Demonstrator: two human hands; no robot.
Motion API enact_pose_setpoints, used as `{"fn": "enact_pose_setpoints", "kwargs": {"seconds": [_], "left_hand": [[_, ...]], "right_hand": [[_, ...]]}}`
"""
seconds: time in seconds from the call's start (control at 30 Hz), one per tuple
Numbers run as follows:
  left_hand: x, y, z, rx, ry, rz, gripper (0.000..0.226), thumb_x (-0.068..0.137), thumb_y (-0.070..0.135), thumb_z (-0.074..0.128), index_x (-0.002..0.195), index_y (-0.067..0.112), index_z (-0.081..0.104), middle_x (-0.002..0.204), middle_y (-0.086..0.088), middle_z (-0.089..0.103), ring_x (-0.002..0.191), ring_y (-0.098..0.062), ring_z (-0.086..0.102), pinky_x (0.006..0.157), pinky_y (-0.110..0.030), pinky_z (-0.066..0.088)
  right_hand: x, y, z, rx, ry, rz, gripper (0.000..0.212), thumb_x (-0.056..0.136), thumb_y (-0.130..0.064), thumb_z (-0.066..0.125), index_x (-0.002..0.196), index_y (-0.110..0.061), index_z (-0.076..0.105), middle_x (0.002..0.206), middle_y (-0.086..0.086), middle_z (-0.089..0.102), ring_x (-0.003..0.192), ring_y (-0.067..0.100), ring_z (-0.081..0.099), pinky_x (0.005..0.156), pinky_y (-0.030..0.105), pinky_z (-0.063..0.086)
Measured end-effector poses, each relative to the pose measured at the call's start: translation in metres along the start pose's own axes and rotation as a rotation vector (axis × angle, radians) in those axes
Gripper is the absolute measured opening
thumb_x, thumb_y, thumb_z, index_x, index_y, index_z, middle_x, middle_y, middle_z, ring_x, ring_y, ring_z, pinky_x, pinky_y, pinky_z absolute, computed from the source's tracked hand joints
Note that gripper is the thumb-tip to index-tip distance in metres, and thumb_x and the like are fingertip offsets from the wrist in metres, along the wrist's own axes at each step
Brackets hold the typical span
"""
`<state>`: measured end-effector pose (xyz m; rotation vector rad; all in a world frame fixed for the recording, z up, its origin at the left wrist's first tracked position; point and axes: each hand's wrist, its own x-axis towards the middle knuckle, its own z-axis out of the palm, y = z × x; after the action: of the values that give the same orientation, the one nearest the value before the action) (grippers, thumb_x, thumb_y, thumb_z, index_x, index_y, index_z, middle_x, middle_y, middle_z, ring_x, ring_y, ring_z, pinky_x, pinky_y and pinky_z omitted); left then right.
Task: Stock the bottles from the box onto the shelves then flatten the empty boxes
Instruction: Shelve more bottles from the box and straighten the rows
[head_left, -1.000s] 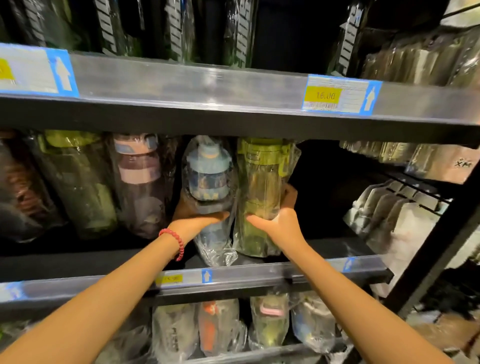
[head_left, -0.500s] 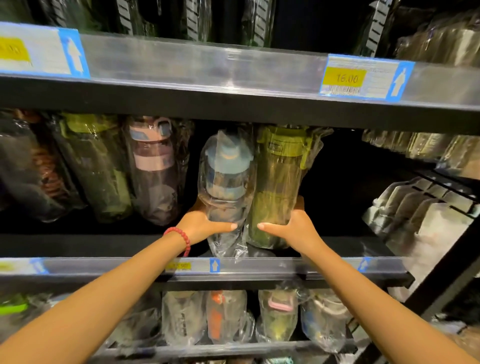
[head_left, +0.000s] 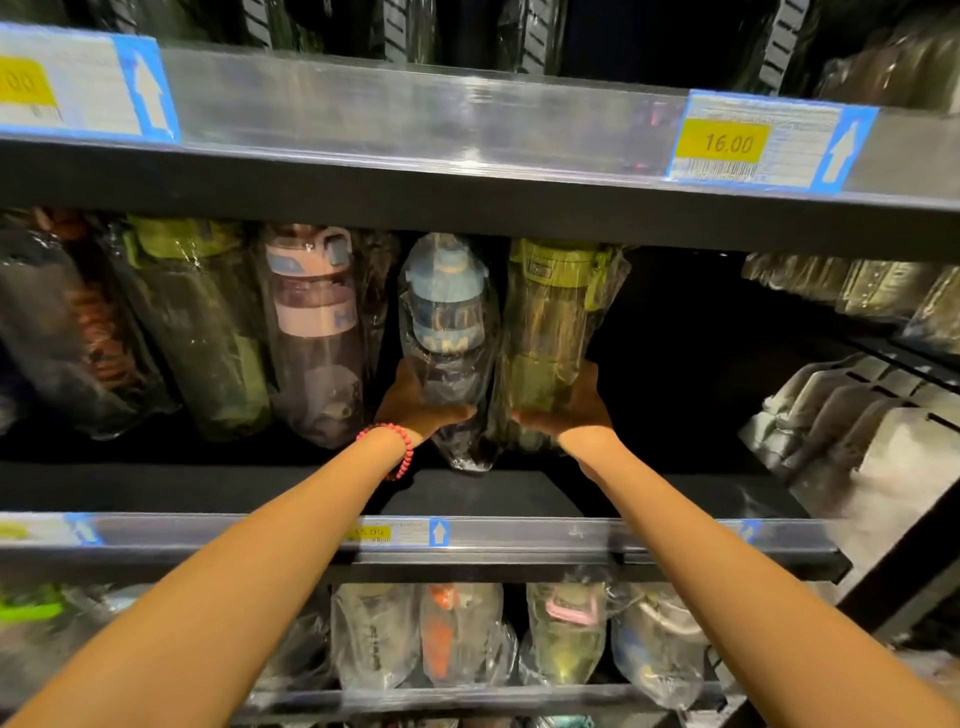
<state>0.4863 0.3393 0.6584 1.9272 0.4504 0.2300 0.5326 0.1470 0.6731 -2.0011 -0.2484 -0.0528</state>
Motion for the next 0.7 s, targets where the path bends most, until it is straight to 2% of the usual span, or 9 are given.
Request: {"fn": "enact_pose_setpoints", "kwargs": {"seconds": [0.03,0.1,0.23,0.4,0.53,0.6,0.7], "left_hand": [[0.007,0.0,0.001,-0.005,0.013,0.075,0.098,0.059,0.036,0.086,0.14,0.016,0.034,0.136,-0.006,0.051,0.121,-0.025,0.051,0.1,-0.029,0.038],[0.012,0.001,0.005,-0.064,0.033,0.108,0.108,0.051,0.033,0.088,0.141,0.016,0.032,0.135,-0.004,0.052,0.122,-0.024,0.05,0.1,-0.031,0.04],[0.017,0.0,0.007,-0.088,0.066,0.163,0.111,0.047,0.034,0.089,0.141,0.015,0.033,0.137,-0.006,0.05,0.124,-0.024,0.049,0.106,-0.04,0.039],[0.019,-0.003,0.009,-0.1,0.071,0.166,0.098,0.06,0.018,0.087,0.141,0.013,0.033,0.136,-0.006,0.05,0.123,-0.024,0.049,0.103,-0.034,0.04],[0.022,-0.005,0.01,-0.126,0.056,0.166,0.095,0.063,0.016,0.086,0.141,0.012,0.032,0.13,0.001,0.049,0.116,-0.016,0.049,0.096,-0.025,0.038],[0.025,-0.008,0.011,-0.136,0.046,0.147,0.094,0.061,0.019,0.087,0.139,0.013,0.035,0.131,-0.001,0.051,0.116,-0.019,0.051,0.094,-0.026,0.04],[0.026,-0.009,0.013,-0.14,0.05,0.113,0.093,0.059,0.02,0.088,0.137,0.011,0.039,0.131,-0.006,0.054,0.117,-0.024,0.054,0.094,-0.028,0.042]], "right_hand": [[0.003,0.0,0.001,0.015,0.002,0.013,0.094,0.069,-0.015,0.084,0.141,-0.012,0.024,0.129,0.004,0.046,0.12,0.019,0.047,0.086,0.021,0.035],[0.008,0.002,0.005,0.046,0.015,0.012,0.093,0.067,-0.015,0.085,0.14,-0.014,0.026,0.127,0.003,0.048,0.118,0.019,0.048,0.087,0.022,0.036],[0.013,0.002,0.011,0.082,0.032,0.001,0.093,0.068,-0.014,0.084,0.141,-0.014,0.026,0.134,0.006,0.047,0.123,0.021,0.046,0.091,0.023,0.036],[0.014,0.004,0.013,0.119,0.041,-0.004,0.093,0.068,-0.012,0.083,0.141,-0.015,0.025,0.137,0.008,0.047,0.126,0.025,0.047,0.094,0.025,0.036],[0.013,0.004,0.012,0.132,0.027,-0.011,0.095,0.069,-0.012,0.082,0.143,-0.018,0.024,0.139,0.007,0.046,0.127,0.025,0.045,0.098,0.028,0.036],[0.013,0.004,0.011,0.131,0.014,-0.017,0.097,0.067,-0.012,0.083,0.144,-0.019,0.023,0.139,0.007,0.045,0.128,0.025,0.044,0.1,0.028,0.035],[0.012,0.002,0.009,0.133,0.005,-0.007,0.102,0.063,-0.012,0.086,0.143,-0.018,0.022,0.139,0.008,0.044,0.129,0.026,0.044,0.107,0.038,0.037]]}}
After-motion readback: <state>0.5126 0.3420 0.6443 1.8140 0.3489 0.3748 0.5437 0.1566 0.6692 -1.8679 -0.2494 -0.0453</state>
